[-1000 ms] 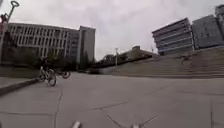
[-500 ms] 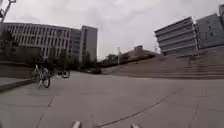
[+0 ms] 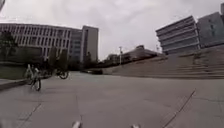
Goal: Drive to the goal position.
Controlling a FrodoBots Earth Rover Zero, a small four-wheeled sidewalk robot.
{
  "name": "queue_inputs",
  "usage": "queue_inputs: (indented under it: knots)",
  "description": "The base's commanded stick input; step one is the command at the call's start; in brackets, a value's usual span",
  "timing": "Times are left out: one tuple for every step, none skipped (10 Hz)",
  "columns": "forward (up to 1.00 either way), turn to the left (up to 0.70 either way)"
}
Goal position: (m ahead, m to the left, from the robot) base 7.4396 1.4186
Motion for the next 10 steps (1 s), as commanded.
queue_inputs:
  knots:
    - [1.00,0.17]
    - [1.00,0.02]
    - [1.00,0.00]
    - [1.00,0.00]
    - [1.00,0.00]
    - [1.00,0.00]
    - [1.00,0.00]
    - [1.00,0.00]
    - [1.00,0.00]
    - [1.00,0.00]
